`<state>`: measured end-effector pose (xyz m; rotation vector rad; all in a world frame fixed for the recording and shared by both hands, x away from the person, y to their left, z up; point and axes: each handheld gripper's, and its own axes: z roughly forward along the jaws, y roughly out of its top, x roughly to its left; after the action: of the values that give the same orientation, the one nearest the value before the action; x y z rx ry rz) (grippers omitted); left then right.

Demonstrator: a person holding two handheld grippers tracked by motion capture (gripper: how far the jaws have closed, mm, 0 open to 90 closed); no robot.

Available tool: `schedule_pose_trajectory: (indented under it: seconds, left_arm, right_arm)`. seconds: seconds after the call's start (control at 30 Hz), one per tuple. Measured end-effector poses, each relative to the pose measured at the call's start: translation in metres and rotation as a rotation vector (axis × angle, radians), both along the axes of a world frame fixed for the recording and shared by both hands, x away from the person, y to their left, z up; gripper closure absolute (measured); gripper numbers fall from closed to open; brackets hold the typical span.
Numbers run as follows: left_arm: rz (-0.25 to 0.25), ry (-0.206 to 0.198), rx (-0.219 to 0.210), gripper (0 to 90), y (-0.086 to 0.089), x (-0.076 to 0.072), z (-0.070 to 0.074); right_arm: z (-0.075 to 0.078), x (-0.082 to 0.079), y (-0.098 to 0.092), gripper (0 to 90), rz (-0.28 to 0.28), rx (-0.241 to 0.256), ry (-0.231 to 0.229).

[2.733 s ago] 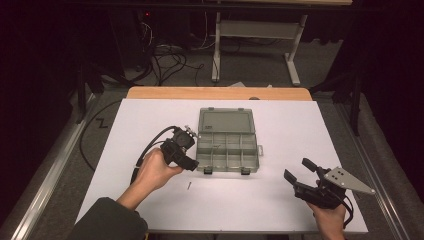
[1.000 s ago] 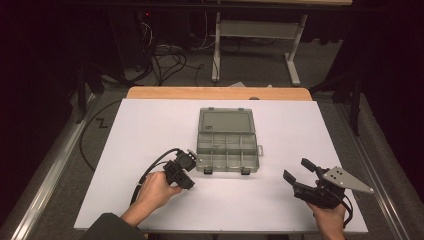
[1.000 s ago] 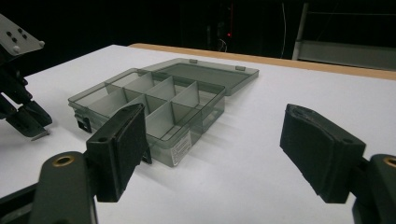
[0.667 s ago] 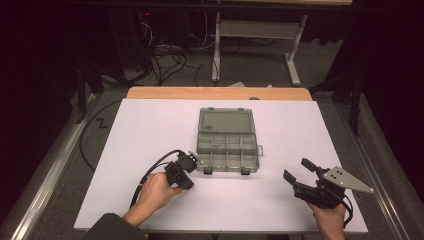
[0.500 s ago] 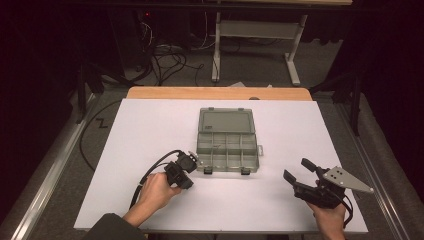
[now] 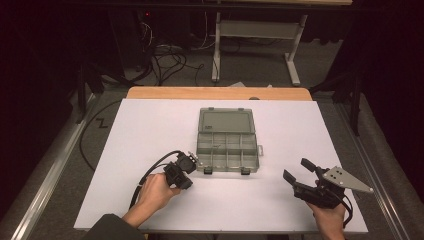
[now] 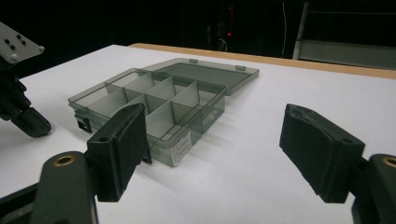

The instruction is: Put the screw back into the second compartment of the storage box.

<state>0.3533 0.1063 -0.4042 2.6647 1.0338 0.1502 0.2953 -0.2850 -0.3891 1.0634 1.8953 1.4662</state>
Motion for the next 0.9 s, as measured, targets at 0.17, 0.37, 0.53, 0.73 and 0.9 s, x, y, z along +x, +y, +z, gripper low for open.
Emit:
schedule_pose_trajectory:
  seconds: [0.17, 0.37, 0.53, 0.73, 0.9]
  left_arm:
    - [-0.003, -0.002, 0.001, 86.9, 0.0, 0.0, 0.0]
    - [-0.002, -0.001, -0.005, 87.2, 0.0, 0.0, 0.0]
    - [0.0, 0.001, -0.023, 87.3, 0.002, 0.001, 0.002]
    - [0.001, -0.004, -0.035, 87.4, 0.004, 0.002, 0.009]
    - [-0.002, -0.013, -0.056, 87.4, 0.005, 0.004, 0.02]
  right_arm:
    - [0.0, 0.0, -0.001, 24.9, 0.0, 0.003, 0.002]
    - [0.0, 0.0, 0.0, 24.9, -0.001, 0.004, -0.002]
    - [0.0, 0.0, -0.001, 24.9, -0.001, 0.004, -0.001]
    - [0.0, 0.0, 0.0, 24.9, -0.002, 0.002, -0.005]
    - [0.0, 0.0, -0.001, 24.8, -0.002, 0.003, -0.004]
